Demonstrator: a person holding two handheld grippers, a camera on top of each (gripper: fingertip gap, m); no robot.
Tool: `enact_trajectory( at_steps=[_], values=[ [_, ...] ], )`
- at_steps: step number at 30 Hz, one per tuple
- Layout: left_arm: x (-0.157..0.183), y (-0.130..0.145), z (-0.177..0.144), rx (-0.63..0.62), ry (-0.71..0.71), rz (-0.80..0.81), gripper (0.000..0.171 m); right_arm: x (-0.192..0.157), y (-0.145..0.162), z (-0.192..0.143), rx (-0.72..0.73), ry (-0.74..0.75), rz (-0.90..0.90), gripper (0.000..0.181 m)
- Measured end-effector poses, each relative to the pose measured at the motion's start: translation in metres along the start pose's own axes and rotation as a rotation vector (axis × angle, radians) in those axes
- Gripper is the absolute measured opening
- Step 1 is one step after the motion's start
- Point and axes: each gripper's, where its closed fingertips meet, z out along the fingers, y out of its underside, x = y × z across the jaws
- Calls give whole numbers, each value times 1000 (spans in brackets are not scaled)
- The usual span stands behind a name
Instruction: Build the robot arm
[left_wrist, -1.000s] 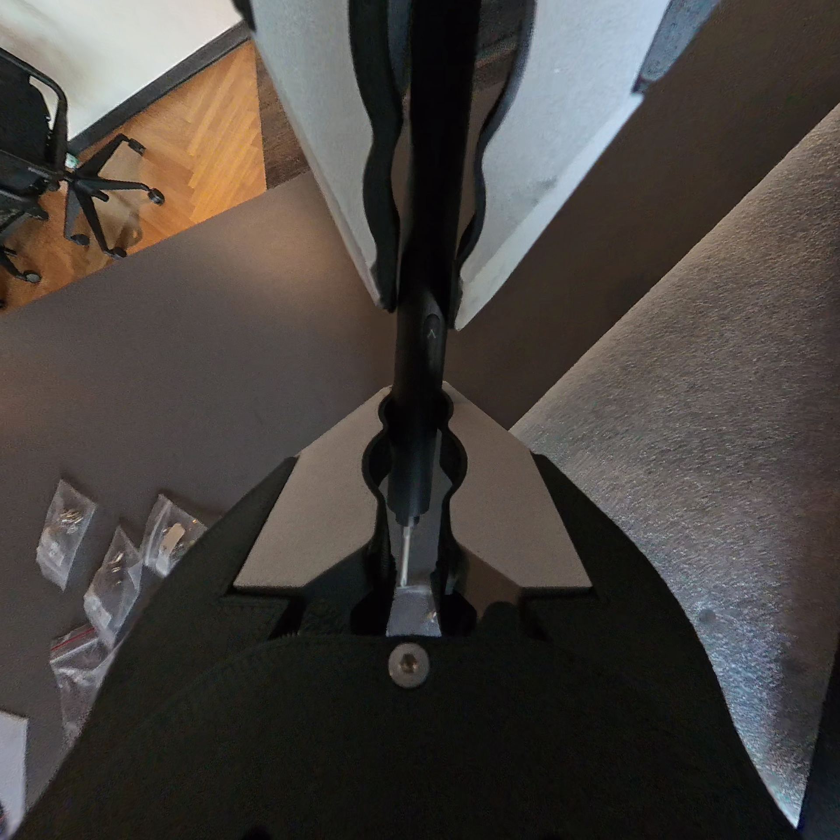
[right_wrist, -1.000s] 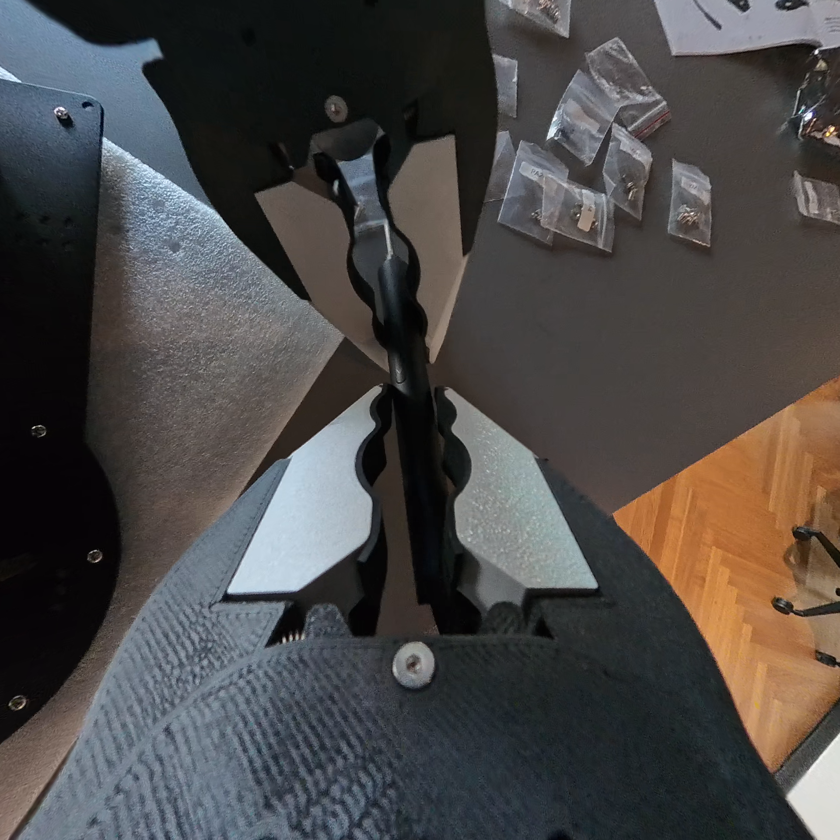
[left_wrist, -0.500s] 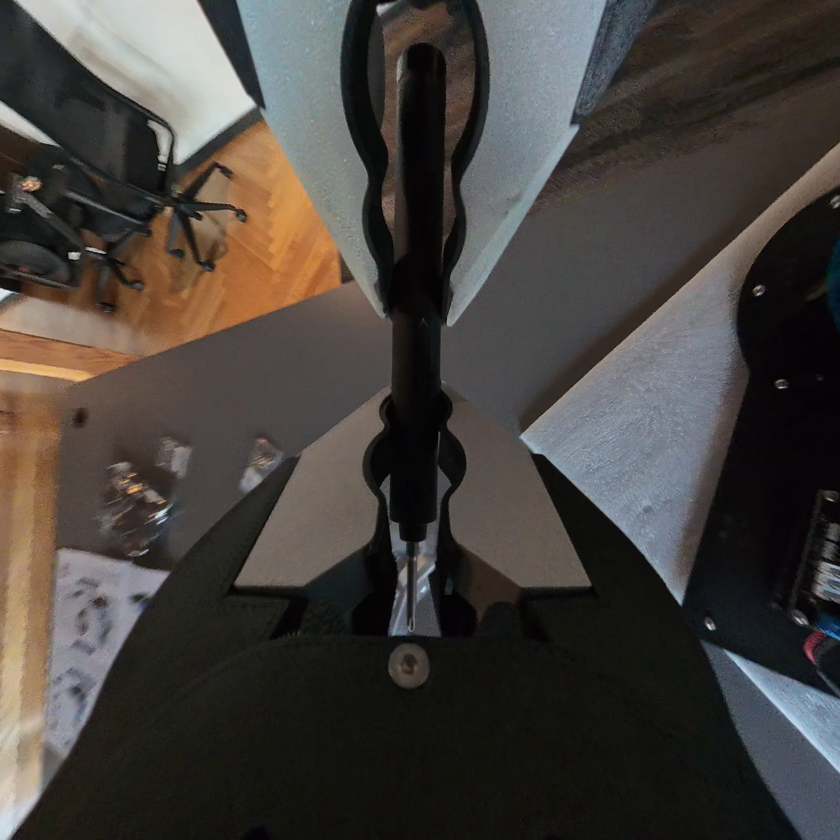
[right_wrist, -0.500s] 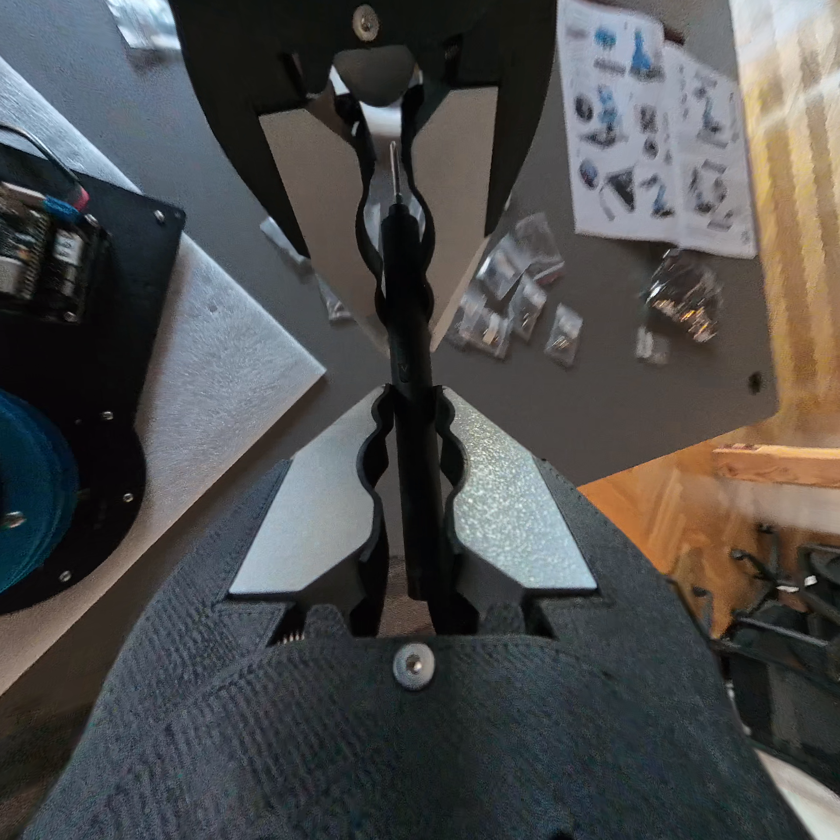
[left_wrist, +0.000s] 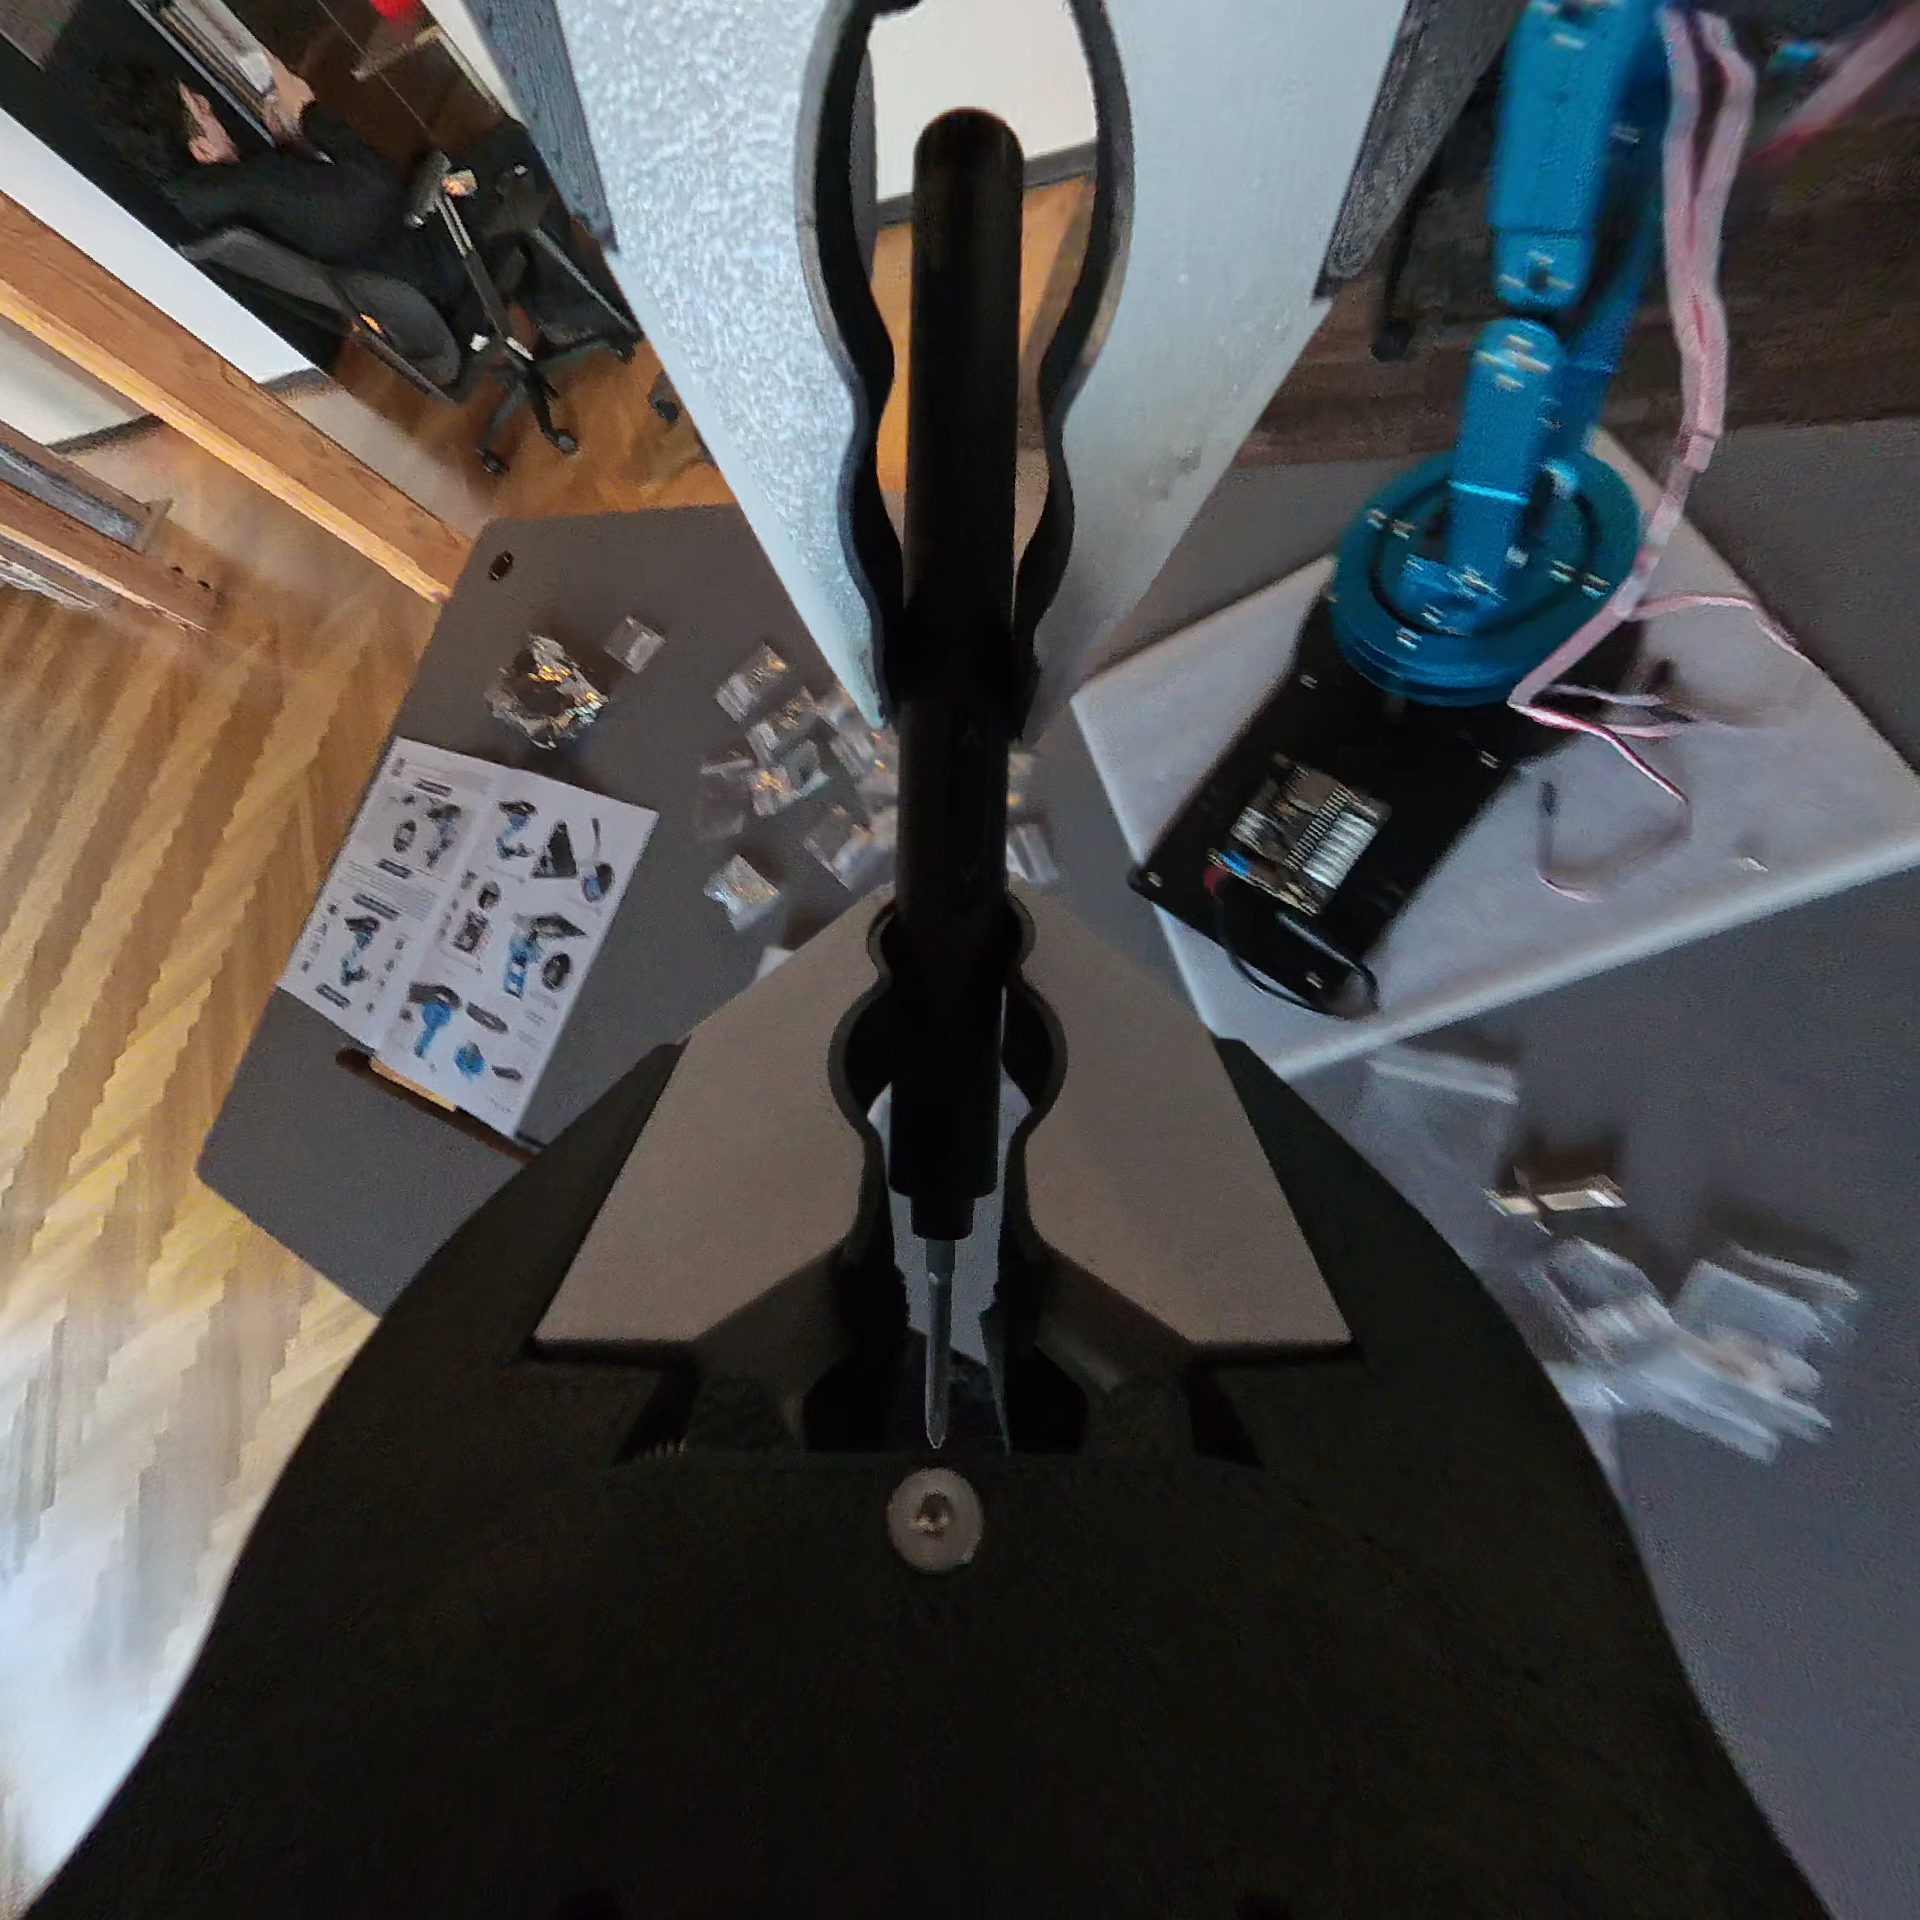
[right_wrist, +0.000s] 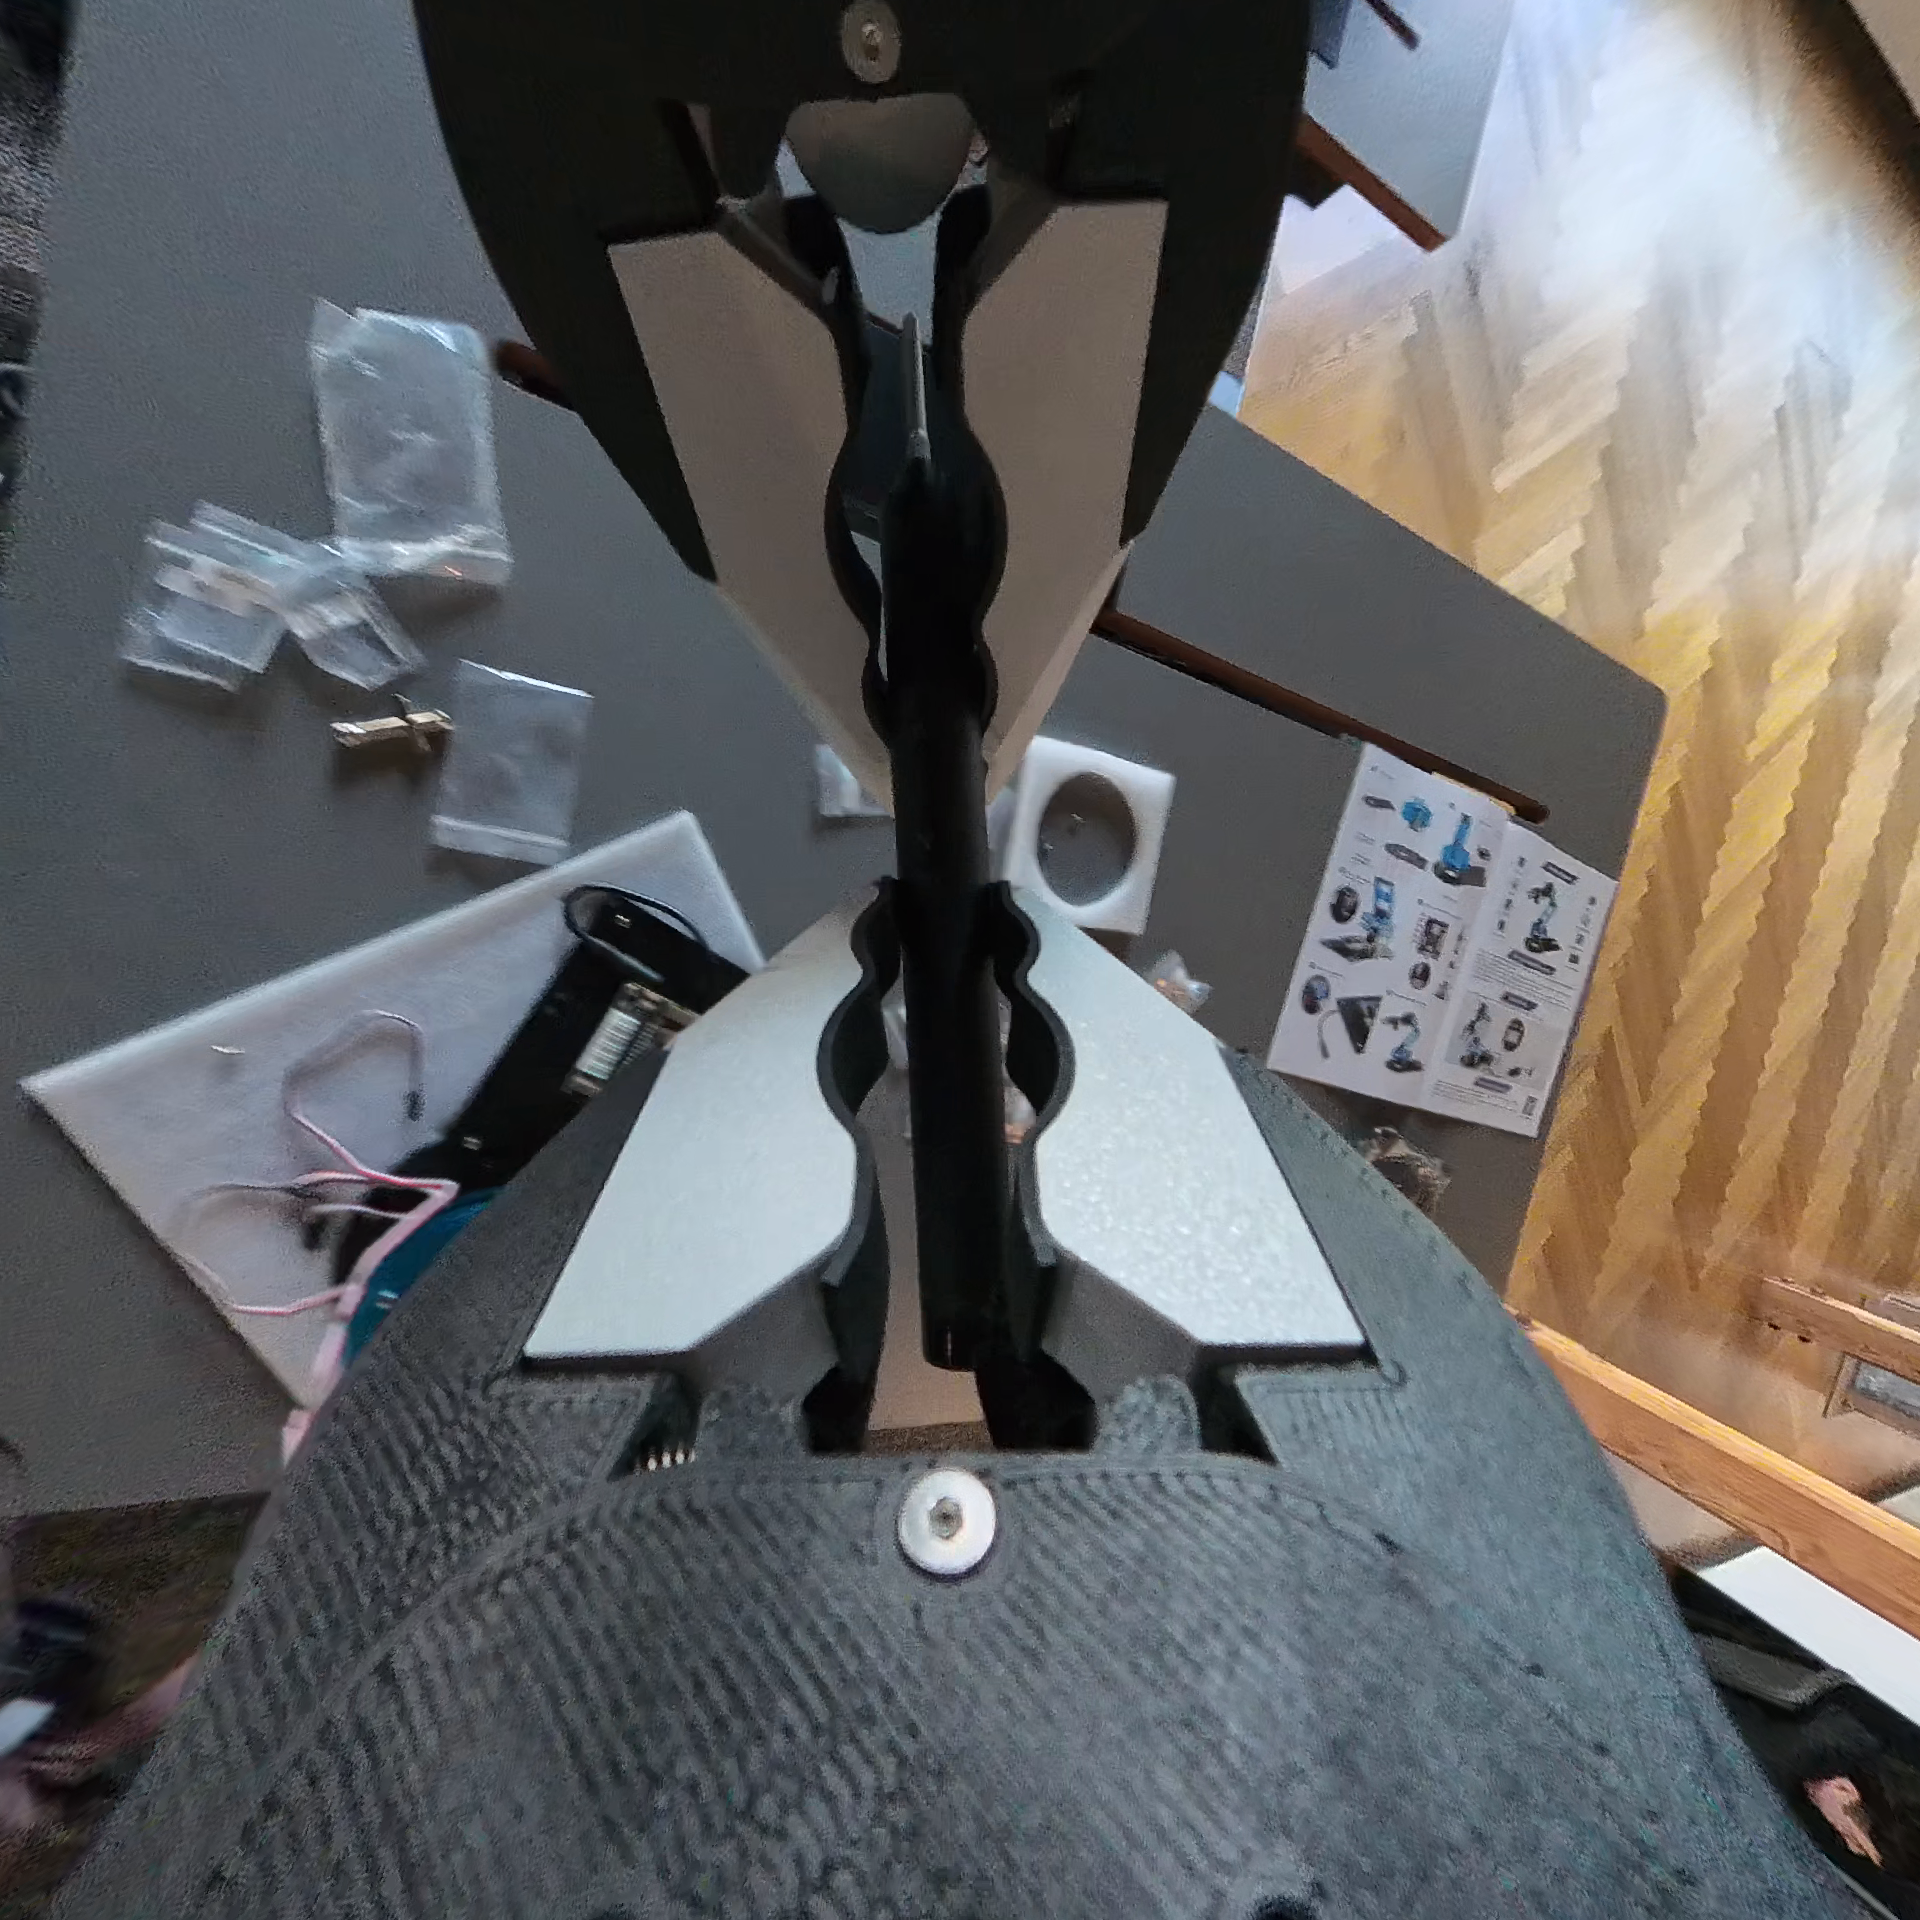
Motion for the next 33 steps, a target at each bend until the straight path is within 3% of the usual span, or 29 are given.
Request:
enact_trajectory(
  at_steps=[3, 6, 13, 20, 26, 33],
  values=[
    [46, 20, -34, -2, 28, -16, 11, -48, -35, 6, -39, -26, 24, 17],
    [90, 32, -51, 5, 74, 15, 11, -95, -50, 10, -72, -66, 130, 18],
    [175, 71, -26, 13, 390, 229, 11, -187, -30, 53, -185, -125, 490, 17],
    [227, 130, 19, 71, 796, 190, 11, -232, -6, 120, 52, -149, 981, 18],
    [254, 167, 55, 51, 928, 237, 11, -256, 18, 165, 244, 82, 1004, 18],
    [268, 200, 70, -41, 1043, 194, 11, -273, 30, 198, 376, 177, 1016, 25]
  ],
)
